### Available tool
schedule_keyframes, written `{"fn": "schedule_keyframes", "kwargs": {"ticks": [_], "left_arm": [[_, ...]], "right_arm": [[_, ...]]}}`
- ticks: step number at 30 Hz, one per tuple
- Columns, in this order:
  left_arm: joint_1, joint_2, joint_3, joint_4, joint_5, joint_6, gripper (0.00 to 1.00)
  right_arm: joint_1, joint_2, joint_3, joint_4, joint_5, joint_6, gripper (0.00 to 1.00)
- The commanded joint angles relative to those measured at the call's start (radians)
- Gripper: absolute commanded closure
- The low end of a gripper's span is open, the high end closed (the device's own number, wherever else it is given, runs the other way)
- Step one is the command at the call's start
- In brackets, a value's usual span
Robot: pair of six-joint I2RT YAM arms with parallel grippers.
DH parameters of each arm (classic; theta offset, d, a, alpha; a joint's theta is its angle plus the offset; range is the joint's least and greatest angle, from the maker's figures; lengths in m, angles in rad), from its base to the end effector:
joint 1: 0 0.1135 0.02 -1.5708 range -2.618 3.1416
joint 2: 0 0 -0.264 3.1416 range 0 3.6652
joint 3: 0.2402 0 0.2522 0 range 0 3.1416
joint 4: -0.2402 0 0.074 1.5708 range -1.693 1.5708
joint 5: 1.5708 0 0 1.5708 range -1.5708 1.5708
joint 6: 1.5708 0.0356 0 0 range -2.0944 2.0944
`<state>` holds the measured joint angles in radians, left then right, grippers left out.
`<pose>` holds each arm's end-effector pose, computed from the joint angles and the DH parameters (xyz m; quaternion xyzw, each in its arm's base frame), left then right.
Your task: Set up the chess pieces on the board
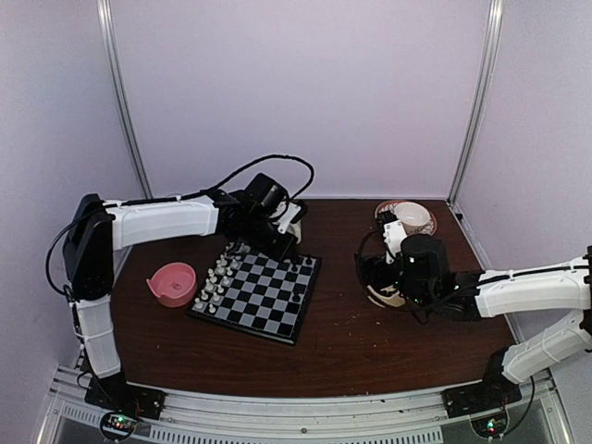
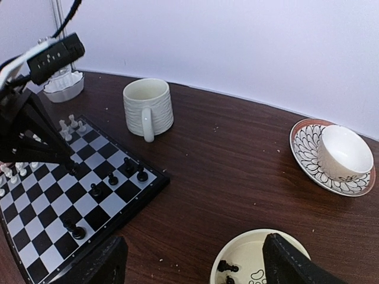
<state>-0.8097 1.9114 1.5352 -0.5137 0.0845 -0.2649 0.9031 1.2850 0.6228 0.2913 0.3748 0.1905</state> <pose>0.2923 -0.3112 0.2431 0.2670 0.9032 -0.2050 0.2662 0.1808 0.2083 0.2247 -0.1843 0.7967 0.1571 0.5538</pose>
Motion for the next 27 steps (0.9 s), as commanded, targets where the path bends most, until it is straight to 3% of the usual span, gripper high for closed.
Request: {"fn": "schedule_keyframes", "kwargs": {"ticks": [1,13,27], "left_arm": [[-0.007,0.093,0.127,-0.054,-0.051,0.083,1.0],[-0.009,0.302,0.362,-0.151,-0.069,0.147,1.0],[-0.025,0.397,0.457,-0.201,-0.119,0.179,1.0]], "right_arm": [[-0.008,-0.049,-0.034,0.067,0.092,0.047,0.18],[-0.016,-0.082,-0.066,0.089,0.12,0.061,0.19],[-0.017,-0.087,-0.066,0.087,0.117,0.056,0.19]]}}
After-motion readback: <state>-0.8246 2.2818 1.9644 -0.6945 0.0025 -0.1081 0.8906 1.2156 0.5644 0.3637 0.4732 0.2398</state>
